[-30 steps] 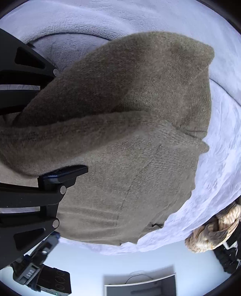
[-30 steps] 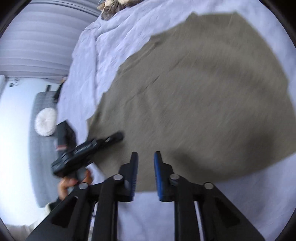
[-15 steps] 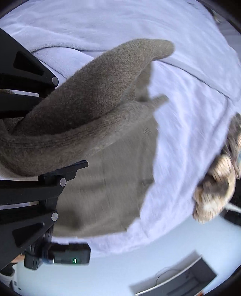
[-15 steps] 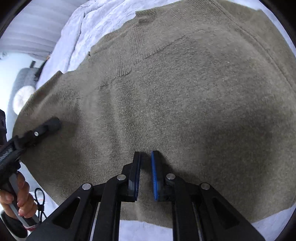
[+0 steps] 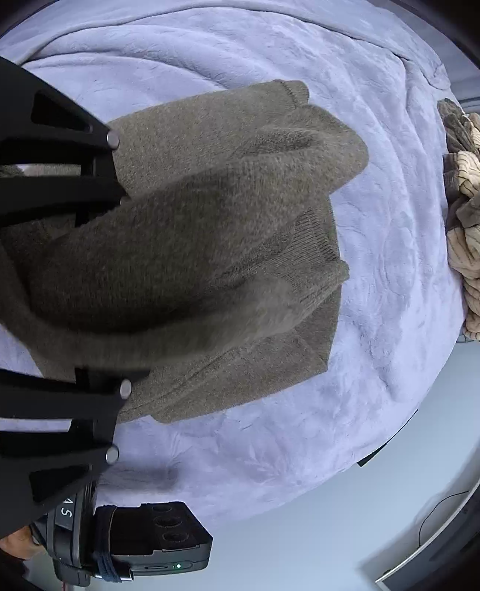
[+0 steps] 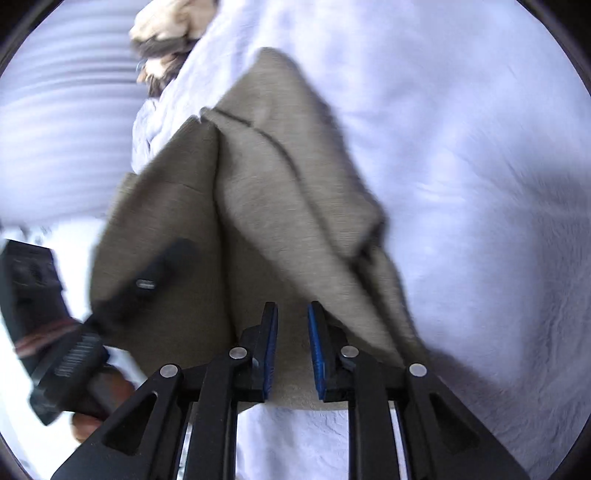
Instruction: Fold small clothes
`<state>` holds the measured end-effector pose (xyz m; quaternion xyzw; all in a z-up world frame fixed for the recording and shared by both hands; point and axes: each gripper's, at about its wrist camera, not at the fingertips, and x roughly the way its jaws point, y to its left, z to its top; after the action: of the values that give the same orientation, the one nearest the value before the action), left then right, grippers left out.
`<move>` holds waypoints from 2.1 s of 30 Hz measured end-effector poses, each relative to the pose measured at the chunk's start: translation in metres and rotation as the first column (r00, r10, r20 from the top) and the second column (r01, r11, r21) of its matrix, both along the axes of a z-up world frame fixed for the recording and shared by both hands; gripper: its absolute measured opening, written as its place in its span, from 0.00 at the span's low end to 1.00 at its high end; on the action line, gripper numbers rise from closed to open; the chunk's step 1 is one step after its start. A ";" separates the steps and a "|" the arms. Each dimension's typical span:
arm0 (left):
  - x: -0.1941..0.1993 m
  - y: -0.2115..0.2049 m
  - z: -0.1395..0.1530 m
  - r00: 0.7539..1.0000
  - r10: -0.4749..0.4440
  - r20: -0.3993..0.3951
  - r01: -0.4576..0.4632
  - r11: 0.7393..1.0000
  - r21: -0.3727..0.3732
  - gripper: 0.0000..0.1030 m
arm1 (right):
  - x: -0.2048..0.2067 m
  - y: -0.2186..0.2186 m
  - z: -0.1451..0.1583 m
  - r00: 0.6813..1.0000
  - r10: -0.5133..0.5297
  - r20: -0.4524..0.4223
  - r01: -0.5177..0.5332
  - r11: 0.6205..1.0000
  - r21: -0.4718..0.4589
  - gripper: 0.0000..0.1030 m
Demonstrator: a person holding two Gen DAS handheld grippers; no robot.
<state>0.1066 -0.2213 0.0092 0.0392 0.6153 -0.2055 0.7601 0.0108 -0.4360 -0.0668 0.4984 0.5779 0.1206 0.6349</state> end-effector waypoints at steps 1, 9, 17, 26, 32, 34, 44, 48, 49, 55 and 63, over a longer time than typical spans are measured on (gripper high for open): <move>-0.002 -0.001 0.003 1.000 0.013 0.003 -0.013 1.000 -0.028 0.71 | -0.001 -0.002 -0.001 1.000 -0.002 0.004 0.002 1.000 0.018 0.20; -0.013 -0.001 0.054 0.994 -0.028 0.107 0.036 0.996 -0.080 0.71 | 0.005 0.003 -0.014 0.996 -0.085 0.027 0.080 0.983 0.164 0.50; 0.005 0.085 0.053 0.957 0.267 0.109 -0.269 0.963 0.004 0.71 | -0.001 -0.007 -0.038 0.946 -0.322 -0.033 0.303 0.843 0.444 0.72; -0.014 0.142 -0.023 0.907 0.420 -0.025 -0.413 0.901 0.135 0.75 | 0.055 0.018 0.009 0.994 -0.055 0.090 0.036 0.980 0.194 0.72; -0.018 0.133 -0.005 0.915 0.403 0.027 -0.403 0.910 0.094 0.78 | 0.071 0.032 0.066 0.962 0.137 0.234 -0.092 0.977 -0.193 0.14; -0.020 0.123 -0.002 0.935 0.351 0.056 -0.355 0.931 0.088 0.78 | 0.062 0.027 0.081 0.946 0.155 0.286 -0.082 0.964 -0.252 0.14; -0.042 0.128 -0.024 0.940 0.341 -0.016 -0.338 0.934 0.114 0.89 | 0.040 -0.006 0.027 0.997 0.032 0.070 -0.015 0.972 -0.234 0.18; -0.061 0.130 -0.017 0.946 0.324 -0.021 -0.317 0.935 0.156 0.89 | 0.032 -0.007 0.048 0.995 0.085 0.060 -0.062 0.950 -0.307 0.38; -0.067 0.131 -0.017 0.947 0.320 -0.026 -0.311 0.935 0.167 0.89 | 0.028 -0.008 0.053 0.993 0.092 0.069 -0.067 0.951 -0.303 0.39; -0.096 0.134 -0.040 0.937 0.333 -0.107 -0.307 0.930 0.202 0.89 | -0.009 -0.002 0.083 0.977 0.161 0.143 -0.121 0.960 -0.253 0.54; -0.118 0.138 -0.055 0.925 0.353 -0.138 -0.319 0.922 0.221 0.89 | -0.025 0.019 0.047 0.970 0.242 0.022 -0.215 0.897 -0.386 0.10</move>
<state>-0.0114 -0.0836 -0.0457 -0.0117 0.6944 -0.0133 0.7194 -0.0141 -0.4171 -0.0195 0.2900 0.6222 0.0971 0.7206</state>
